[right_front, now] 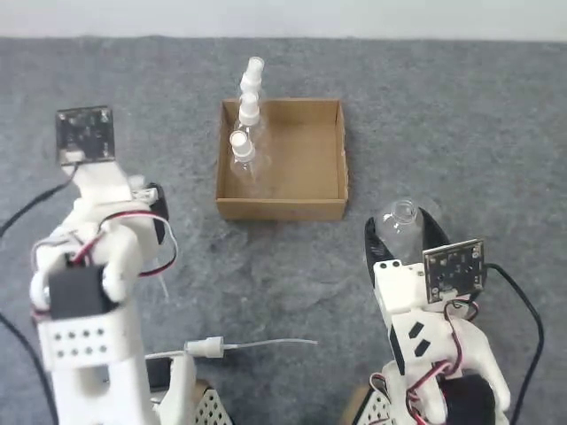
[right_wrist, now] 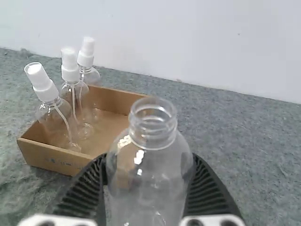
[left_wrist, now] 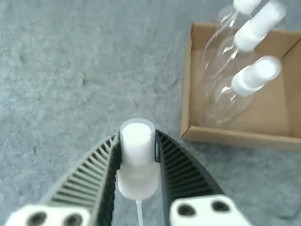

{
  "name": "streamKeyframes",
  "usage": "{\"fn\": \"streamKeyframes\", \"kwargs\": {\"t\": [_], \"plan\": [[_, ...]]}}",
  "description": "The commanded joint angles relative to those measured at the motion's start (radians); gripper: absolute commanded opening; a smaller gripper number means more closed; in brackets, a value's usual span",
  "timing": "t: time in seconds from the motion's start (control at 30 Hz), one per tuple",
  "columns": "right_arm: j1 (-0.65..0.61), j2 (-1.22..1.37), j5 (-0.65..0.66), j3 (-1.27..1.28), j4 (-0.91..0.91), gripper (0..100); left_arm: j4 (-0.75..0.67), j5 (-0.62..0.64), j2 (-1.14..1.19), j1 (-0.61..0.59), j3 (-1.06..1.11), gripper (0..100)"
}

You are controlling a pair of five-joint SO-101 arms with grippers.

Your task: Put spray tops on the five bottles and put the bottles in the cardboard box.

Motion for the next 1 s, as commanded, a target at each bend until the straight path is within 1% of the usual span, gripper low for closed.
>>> {"fn": "streamKeyframes", "kwargs": {"t": [0.0,0.17,0.33,0.4,0.53,0.67,0.87,0.97], "plan": [[-0.01,-0.008,0.014,0.011,-0.03,3.1,-0.034,0.051,-0.095,0.021,-0.015,1],[-0.01,-0.008,0.014,0.012,-0.033,3.1,-0.072,0.146,-0.146,0.092,-0.01,1],[-0.01,-0.008,0.014,0.015,-0.038,3.1,-0.124,0.259,-0.173,0.137,-0.008,1],[-0.012,-0.008,0.014,0.037,-0.068,3.0,-0.14,0.296,-0.175,0.157,-0.008,1],[-0.065,-0.008,0.015,0.091,-0.12,3.0,-0.199,0.364,-0.175,0.193,-0.008,1],[-0.101,-0.008,0.015,0.1,-0.122,3.0,-0.275,0.434,-0.176,0.227,-0.01,1],[-0.13,-0.008,0.015,0.104,-0.119,3.0,-0.371,0.462,-0.176,0.324,-0.015,1],[-0.148,-0.008,0.068,0.133,-0.127,3.0,-0.45,0.462,-0.176,0.381,-0.015,1]]}}
